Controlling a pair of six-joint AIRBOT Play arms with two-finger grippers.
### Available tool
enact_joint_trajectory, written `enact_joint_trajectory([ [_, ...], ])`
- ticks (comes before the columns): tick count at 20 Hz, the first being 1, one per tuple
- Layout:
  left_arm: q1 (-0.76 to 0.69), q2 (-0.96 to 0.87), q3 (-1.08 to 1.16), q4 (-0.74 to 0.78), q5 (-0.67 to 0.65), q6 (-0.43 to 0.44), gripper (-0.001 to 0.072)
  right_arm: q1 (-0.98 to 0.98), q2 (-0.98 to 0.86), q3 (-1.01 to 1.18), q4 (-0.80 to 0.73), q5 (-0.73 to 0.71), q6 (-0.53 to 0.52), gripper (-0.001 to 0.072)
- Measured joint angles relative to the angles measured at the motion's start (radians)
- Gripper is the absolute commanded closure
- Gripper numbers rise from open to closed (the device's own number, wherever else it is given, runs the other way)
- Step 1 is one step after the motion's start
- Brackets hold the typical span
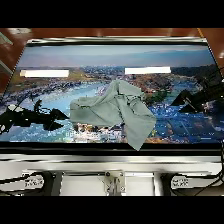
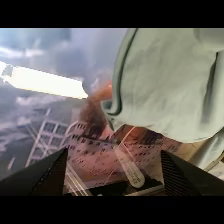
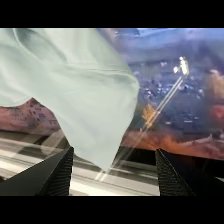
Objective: Fold the shirts.
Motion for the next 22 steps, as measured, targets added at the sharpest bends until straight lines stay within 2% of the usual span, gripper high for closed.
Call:
enact_joint_trajectory([
  [2, -0.032, -0.034, -0.007, -0.045, 0.028, 0.022, 0.0008, 0.003, 0.004, -0.01, 0.0, -0.026, 0.003, 0.0082],
  [3, -0.048, -0.05, -0.01, -0.074, 0.043, 0.03, 0.0065, 0.007, 0.006, -0.013, 0.001, -0.038, 0.006, 0.0083],
  [5, -0.077, -0.076, -0.013, -0.128, 0.078, 0.04, 0.0334, 0.019, 0.008, -0.018, 0.003, -0.048, 0.013, 0.0082],
  [7, -0.097, -0.092, -0.014, -0.178, 0.112, 0.045, 0.0506, 0.029, 0.009, -0.02, -0.003, -0.064, 0.021, 0.0082],
  [8, -0.102, -0.098, -0.014, -0.191, 0.126, 0.047, 0.0636, 0.035, 0.01, -0.02, -0.019, -0.072, 0.029, 0.0081],
  [9, -0.107, -0.102, -0.015, -0.207, 0.135, 0.049, 0.0672, 0.045, 0.01, -0.023, -0.041, -0.079, 0.033, 0.008],
  [15, -0.117, -0.087, -0.015, -0.239, 0.134, 0.094, 0.0673, 0.074, 0.01, -0.159, -0.13, -0.129, 0.037, 0.0072],
  [22, -0.116, 0.026, -0.015, -0.245, 0.119, 0.135, 0.0673, 0.102, 0.01, -0.385, -0.039, -0.361, 0.009, 0.0075],
])
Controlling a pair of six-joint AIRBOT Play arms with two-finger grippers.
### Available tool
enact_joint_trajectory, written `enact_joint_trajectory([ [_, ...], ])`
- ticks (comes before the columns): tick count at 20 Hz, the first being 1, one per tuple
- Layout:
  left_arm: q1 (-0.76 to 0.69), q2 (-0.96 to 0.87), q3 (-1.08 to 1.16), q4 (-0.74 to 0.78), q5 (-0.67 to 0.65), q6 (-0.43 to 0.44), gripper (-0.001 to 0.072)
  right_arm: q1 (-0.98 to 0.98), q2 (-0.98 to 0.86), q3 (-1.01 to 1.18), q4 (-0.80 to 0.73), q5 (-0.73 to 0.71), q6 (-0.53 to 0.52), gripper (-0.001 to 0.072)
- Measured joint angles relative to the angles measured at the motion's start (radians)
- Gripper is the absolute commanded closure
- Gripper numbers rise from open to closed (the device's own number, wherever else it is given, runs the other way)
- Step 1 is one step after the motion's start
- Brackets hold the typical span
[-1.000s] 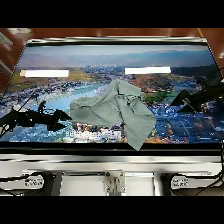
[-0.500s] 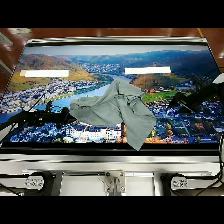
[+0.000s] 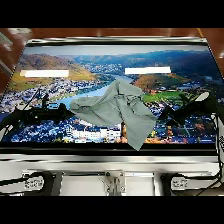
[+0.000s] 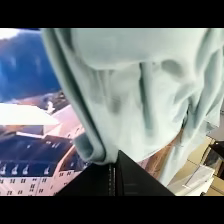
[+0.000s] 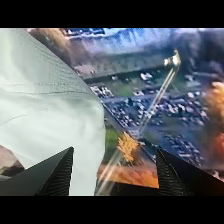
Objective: Fold the shirts.
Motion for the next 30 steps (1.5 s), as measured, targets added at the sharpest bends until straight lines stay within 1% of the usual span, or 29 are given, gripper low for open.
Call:
enact_joint_trajectory([
  [4, 0.001, 0.043, 0.0, -0.001, -0.008, 0.01, 0.0673, 0.054, -0.007, -0.049, 0.024, -0.106, -0.005, 0.0076],
  [5, 0.001, 0.05, 0.0, -0.001, -0.008, 0.01, 0.0673, 0.068, -0.014, -0.053, 0.039, -0.111, 0.001, 0.0127],
  [6, 0.001, 0.057, 0.0, -0.001, -0.009, 0.01, 0.0673, 0.081, -0.021, -0.057, 0.056, -0.124, 0.002, 0.0233],
  [7, 0.001, 0.062, 0.002, -0.001, -0.011, 0.011, 0.0673, 0.096, -0.033, -0.059, 0.068, -0.14, 0.004, 0.0395],
  [8, 0.001, 0.068, 0.005, -0.001, -0.011, 0.011, 0.0673, 0.11, -0.041, -0.063, 0.069, -0.155, 0.005, 0.0578],
  [9, 0.001, 0.074, 0.011, -0.002, -0.014, 0.012, 0.0673, 0.122, -0.046, -0.064, 0.074, -0.166, 0.006, 0.065],
  [11, 0.001, 0.088, 0.034, -0.001, -0.022, 0.013, 0.0674, 0.139, -0.039, -0.059, 0.071, -0.177, 0.002, 0.0651],
  [13, 0.001, 0.111, 0.073, 0.0, -0.025, 0.013, 0.0674, 0.146, -0.001, -0.037, 0.07, -0.175, -0.025, 0.0651],
  [16, 0.001, 0.172, 0.18, 0.003, -0.027, 0.012, 0.0674, 0.153, 0.117, 0.049, 0.089, -0.124, -0.11, 0.0651],
  [18, 0.001, 0.235, 0.293, 0.003, -0.031, 0.012, 0.0674, 0.154, 0.225, 0.153, 0.103, -0.111, -0.161, 0.0651],
  [20, 0.001, 0.309, 0.438, 0.003, -0.021, 0.012, 0.0674, 0.154, 0.344, 0.291, 0.116, -0.127, -0.188, 0.0651],
  [23, 0.001, 0.426, 0.683, 0.027, 0.028, 0.009, 0.0674, 0.154, 0.507, 0.527, 0.117, -0.215, -0.188, 0.0651],
  [25, 0.001, 0.496, 0.828, 0.097, 0.058, -0.035, 0.0674, 0.154, 0.59, 0.667, 0.084, -0.266, -0.153, 0.0651],
  [27, 0.001, 0.557, 0.932, 0.193, 0.076, -0.114, 0.0674, 0.154, 0.658, 0.774, 0.04, -0.296, -0.109, 0.0651],
  [30, 0.001, 0.658, 1.011, 0.327, 0.065, -0.241, 0.0674, 0.155, 0.752, 0.865, -0.041, -0.269, -0.049, 0.0651],
])
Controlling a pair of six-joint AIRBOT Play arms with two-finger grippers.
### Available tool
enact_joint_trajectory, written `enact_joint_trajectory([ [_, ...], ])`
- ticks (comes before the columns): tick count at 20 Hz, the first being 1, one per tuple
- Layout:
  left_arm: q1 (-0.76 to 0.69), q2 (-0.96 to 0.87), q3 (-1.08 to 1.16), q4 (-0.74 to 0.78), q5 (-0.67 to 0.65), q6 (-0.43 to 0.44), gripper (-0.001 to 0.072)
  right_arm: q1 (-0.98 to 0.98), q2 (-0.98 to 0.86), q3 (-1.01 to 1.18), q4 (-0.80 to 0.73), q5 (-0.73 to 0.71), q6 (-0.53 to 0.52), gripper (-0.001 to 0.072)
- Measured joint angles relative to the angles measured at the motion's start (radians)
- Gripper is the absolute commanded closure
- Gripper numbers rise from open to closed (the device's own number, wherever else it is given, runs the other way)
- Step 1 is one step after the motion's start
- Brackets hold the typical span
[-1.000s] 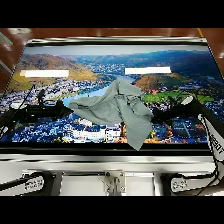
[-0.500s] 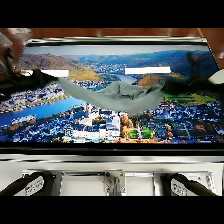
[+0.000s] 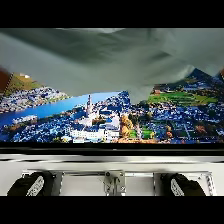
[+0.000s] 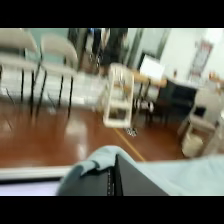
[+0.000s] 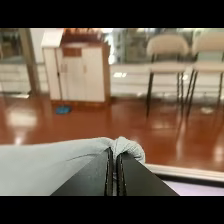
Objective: Fold the shirts.
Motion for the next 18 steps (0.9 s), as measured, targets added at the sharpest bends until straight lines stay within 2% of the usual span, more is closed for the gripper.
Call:
enact_joint_trajectory([
  [2, 0.0, 0.056, 0.022, 0.08, -0.071, -0.07, 0.0674, 0.0, 0.056, 0.027, -0.058, 0.049, 0.045, 0.0651],
  [5, 0.0, 0.108, 0.036, 0.203, -0.253, -0.146, 0.0674, 0.0, 0.117, 0.045, -0.119, 0.116, 0.099, 0.0651],
  [10, 0.0, 0.137, -0.019, 0.341, -0.507, -0.189, 0.0673, 0.0, 0.112, 0.054, -0.154, 0.24, 0.148, 0.0651],
  [15, 0.0, 0.142, -0.297, 0.384, -0.584, -0.2, 0.0673, 0.001, -0.072, 0.039, -0.103, 0.544, 0.174, 0.0651],
  [18, 0.0, 0.119, -0.519, 0.392, -0.509, -0.203, 0.0672, 0.006, -0.219, -0.038, -0.095, 0.611, 0.181, 0.0651],
])
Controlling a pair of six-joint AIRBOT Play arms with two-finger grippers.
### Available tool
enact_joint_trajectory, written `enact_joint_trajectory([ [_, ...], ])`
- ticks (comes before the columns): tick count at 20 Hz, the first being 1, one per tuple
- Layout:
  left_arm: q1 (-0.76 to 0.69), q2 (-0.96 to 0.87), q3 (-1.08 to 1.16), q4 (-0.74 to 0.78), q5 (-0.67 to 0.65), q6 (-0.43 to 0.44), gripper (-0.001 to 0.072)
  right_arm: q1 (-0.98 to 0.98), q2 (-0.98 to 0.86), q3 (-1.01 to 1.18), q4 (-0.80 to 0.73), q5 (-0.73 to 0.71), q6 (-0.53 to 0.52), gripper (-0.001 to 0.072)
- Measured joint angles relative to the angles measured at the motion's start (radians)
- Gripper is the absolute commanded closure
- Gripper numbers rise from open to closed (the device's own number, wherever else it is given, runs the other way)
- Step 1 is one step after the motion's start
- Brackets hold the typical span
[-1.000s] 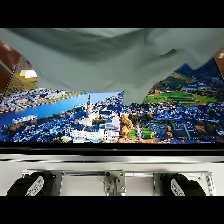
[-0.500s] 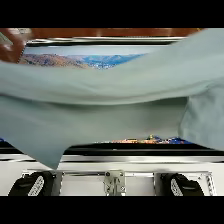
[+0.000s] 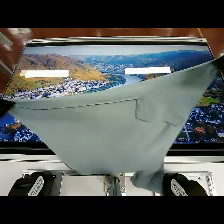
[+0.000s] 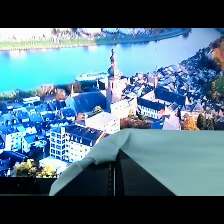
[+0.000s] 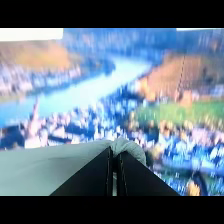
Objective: Fold the shirts.
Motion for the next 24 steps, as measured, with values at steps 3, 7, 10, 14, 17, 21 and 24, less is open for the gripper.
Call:
enact_joint_trajectory([
  [3, 0.0, -0.093, -0.15, -0.011, 0.171, 0.001, 0.0673, 0.036, -0.171, -0.101, 0.005, -0.096, 0.0, 0.0651],
  [7, 0.0, -0.325, -0.216, -0.153, 0.436, 0.114, 0.0672, 0.107, -0.417, -0.158, 0.01, -0.347, -0.001, 0.065],
  [10, 0.0, -0.517, -0.219, -0.334, 0.588, 0.24, 0.0672, 0.137, -0.555, -0.171, 0.014, -0.564, -0.003, 0.0651],
  [14, 0.0, -0.711, -0.176, -0.478, 0.673, 0.386, 0.0672, 0.152, -0.665, -0.177, -0.002, -0.8, -0.004, 0.0651],
  [17, 0.0, -0.799, -0.157, -0.519, 0.731, 0.447, 0.0672, 0.154, -0.728, -0.179, -0.031, -0.928, -0.004, 0.0651],
  [21, -0.001, -0.872, -0.149, -0.54, 0.775, 0.48, 0.0672, 0.156, -0.812, -0.179, -0.051, -0.997, -0.004, 0.0651],
  [24, -0.002, -0.909, -0.146, -0.545, 0.775, 0.487, 0.0671, 0.156, -0.858, -0.179, -0.061, -0.972, -0.003, 0.0651],
])
